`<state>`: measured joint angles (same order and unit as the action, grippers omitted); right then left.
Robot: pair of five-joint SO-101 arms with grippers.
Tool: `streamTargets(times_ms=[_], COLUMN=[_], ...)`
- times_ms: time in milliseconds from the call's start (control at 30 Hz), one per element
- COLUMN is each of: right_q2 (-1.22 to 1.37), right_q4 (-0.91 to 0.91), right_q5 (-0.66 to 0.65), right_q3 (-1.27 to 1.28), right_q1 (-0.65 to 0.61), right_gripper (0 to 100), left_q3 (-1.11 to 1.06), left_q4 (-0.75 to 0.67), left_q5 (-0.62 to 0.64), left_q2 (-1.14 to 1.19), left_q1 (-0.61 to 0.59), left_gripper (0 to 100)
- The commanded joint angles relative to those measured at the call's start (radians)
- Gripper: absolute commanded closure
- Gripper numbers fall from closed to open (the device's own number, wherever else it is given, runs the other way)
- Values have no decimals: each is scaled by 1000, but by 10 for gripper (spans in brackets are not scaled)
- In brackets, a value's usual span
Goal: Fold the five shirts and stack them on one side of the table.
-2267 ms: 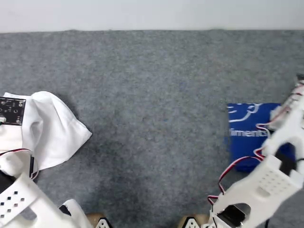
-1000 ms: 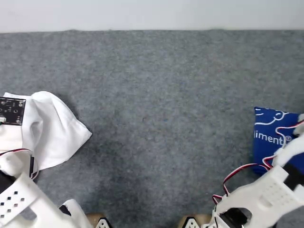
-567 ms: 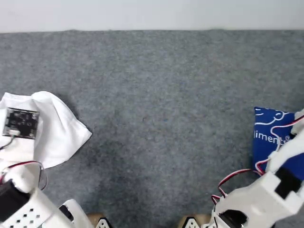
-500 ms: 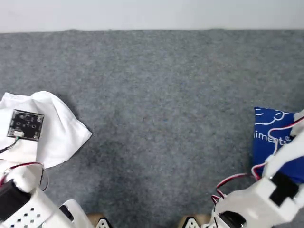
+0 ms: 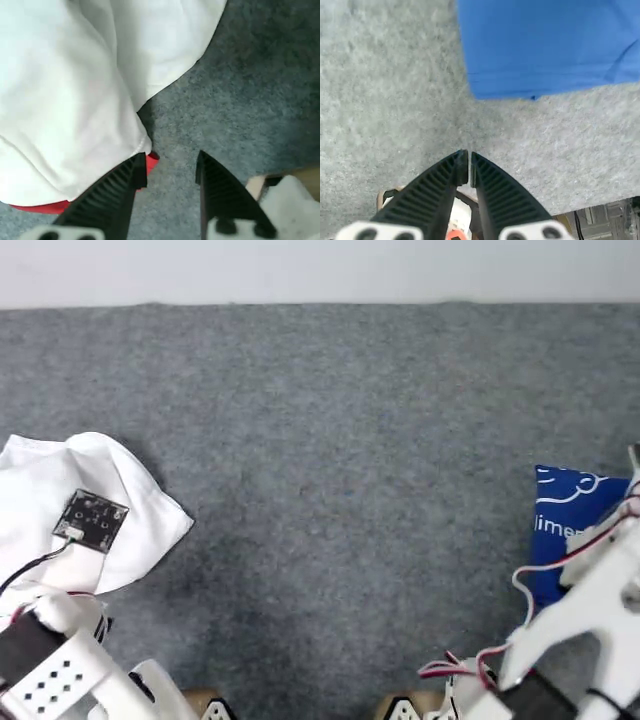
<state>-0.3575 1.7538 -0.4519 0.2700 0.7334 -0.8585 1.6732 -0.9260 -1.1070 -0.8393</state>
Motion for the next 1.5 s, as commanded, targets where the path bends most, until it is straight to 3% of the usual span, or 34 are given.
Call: streamTargets(times_ms=[0,267,467,700,867,967,1167,1467], right_q2=[-113,-229,-240,-243,-243,-243,-243,-243], right_q4=[38,38,36,39,39,41,41,33], right_q5=[-9,-9,-9,-9,-6,-8,-9,-9], right_q3=[38,137,181,183,183,183,178,178], right_q1=[-10,-13,-13,-13,-10,-10,-10,-15], right_gripper=[991,991,991,991,991,991,991,991], left_q3=[-87,-96,-31,-101,-147,-154,-150,64], left_q4=[-161,-377,-422,-729,-819,-824,-812,-440], left_q5=[-91,-233,-235,-172,-173,-172,-167,-91], left_q2=[9,267,493,690,793,842,855,416], left_q1=[-72,-253,-255,-258,-241,-221,-163,-141], left_gripper=[825,825,825,828,830,852,989,986])
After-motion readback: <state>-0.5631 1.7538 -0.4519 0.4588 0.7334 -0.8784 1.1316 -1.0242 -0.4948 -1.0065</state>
